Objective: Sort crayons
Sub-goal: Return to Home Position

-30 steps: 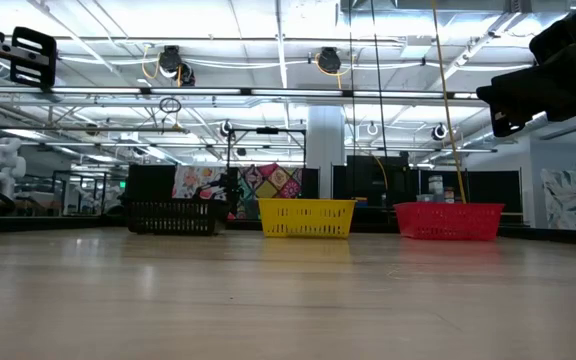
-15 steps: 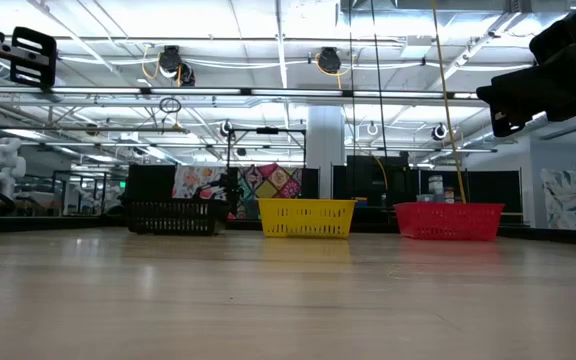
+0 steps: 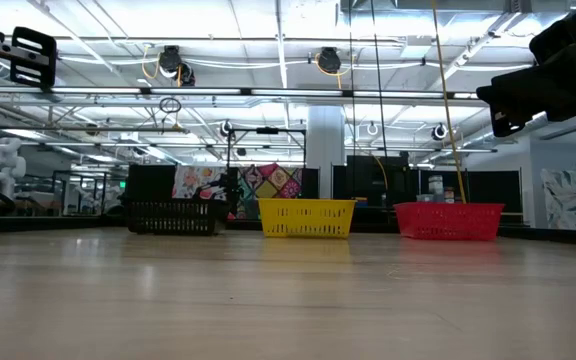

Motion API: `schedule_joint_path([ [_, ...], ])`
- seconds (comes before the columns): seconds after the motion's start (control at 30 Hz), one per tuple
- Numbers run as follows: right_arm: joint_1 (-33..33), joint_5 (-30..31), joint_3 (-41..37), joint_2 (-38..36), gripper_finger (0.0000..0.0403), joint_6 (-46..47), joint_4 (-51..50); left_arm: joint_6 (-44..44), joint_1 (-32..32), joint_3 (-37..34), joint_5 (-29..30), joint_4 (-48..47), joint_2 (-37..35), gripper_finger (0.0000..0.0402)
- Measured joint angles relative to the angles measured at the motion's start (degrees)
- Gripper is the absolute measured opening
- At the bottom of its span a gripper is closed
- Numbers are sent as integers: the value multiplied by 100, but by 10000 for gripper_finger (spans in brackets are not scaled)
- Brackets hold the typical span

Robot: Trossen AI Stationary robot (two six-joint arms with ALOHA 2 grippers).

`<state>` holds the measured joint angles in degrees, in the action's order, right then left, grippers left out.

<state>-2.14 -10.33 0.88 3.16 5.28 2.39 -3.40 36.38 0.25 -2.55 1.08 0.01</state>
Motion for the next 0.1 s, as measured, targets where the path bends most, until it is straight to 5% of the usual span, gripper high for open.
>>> schedule_joint_path([
  [0.1,1,0,0,1,91,1,0,0,0,0,-2,-2,0,59],
])
